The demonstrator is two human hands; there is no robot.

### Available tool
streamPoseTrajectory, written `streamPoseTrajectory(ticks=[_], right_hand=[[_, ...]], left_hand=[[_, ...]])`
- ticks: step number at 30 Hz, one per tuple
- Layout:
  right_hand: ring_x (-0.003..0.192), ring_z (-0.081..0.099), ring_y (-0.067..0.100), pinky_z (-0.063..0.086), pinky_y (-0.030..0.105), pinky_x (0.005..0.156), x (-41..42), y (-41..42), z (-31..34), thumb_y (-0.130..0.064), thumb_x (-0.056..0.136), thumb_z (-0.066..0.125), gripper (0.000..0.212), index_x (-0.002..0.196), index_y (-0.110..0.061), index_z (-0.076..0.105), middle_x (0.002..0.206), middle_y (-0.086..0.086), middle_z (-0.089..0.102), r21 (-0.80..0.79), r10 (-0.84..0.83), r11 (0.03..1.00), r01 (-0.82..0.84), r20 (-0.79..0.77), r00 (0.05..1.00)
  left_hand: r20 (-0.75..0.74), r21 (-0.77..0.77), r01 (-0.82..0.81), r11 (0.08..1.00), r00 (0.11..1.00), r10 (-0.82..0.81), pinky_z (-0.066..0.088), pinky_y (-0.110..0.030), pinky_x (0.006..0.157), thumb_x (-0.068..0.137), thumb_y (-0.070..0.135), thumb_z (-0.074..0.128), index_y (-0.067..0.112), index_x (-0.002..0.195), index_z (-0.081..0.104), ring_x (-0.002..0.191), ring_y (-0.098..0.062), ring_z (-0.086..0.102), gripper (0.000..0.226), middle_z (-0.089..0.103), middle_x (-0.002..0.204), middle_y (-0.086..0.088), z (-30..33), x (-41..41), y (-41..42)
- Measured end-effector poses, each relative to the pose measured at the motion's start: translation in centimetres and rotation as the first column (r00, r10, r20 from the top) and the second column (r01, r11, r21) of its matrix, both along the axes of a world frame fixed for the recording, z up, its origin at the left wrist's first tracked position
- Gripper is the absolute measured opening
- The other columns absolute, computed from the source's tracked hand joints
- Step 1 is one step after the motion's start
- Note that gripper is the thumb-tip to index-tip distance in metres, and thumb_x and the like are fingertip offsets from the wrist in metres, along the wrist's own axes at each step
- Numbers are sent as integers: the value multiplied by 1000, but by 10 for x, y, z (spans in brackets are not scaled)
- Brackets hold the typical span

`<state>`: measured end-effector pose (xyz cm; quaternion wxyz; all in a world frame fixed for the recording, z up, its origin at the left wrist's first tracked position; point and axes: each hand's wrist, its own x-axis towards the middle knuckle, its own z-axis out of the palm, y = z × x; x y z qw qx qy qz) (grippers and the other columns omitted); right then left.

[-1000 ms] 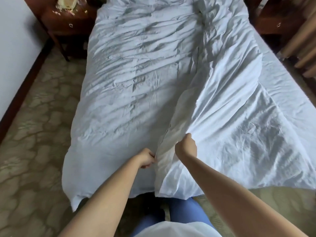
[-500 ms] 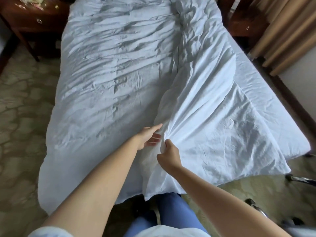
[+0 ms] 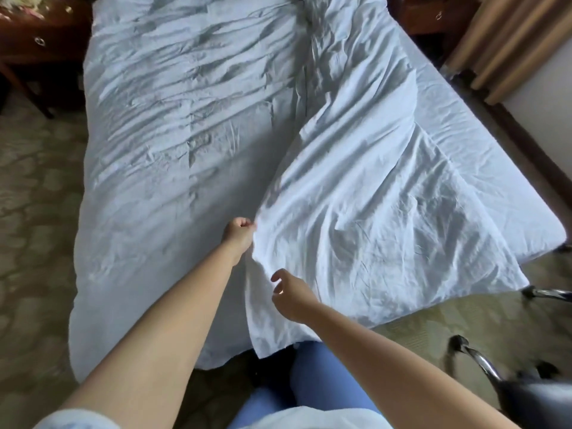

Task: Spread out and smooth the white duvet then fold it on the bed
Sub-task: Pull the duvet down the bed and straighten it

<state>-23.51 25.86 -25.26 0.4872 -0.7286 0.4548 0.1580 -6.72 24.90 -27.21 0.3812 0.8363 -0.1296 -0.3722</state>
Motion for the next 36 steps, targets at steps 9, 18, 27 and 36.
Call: streamPoseTrajectory(ticks=[9,18,27,36], right_hand=[[108,54,19,46,28,88,-3,-20,-38,-19,89,54,50,138,-20,42,129,4,53,111,49,993,-49,3,999],[140,17,23,26,38,113,19,26,-38,-58,69,72,113,149,-12,7,148,5,14,-137,-144,982,129,-104,984],[88,55,32,29,32,62,46,57,15,-8,81,47,17,96,-15,48,89,6,59,-470,-598,671,573,113,793],[82,55,35,27,35,59,36,90,61,-20,92,46,10,97,-12,40,89,14,59,-631,-553,578,517,163,817]], left_hand=[[-419,232,76,970,907,29,43,-45,103,67,32,85,4,138,26,122,-30,52,96,52,131,-14,-54,-18,19],[-800,36,404,914,560,-216,53,-27,70,73,14,72,10,82,64,75,-18,63,13,66,80,-6,-25,-16,3],[-791,-258,434,863,418,-446,54,-27,68,63,7,57,10,84,61,66,-16,61,22,60,74,-8,26,28,25],[-511,-222,443,869,706,-490,48,-47,94,66,50,81,8,123,55,105,-28,65,76,67,114,-9,39,24,44]])
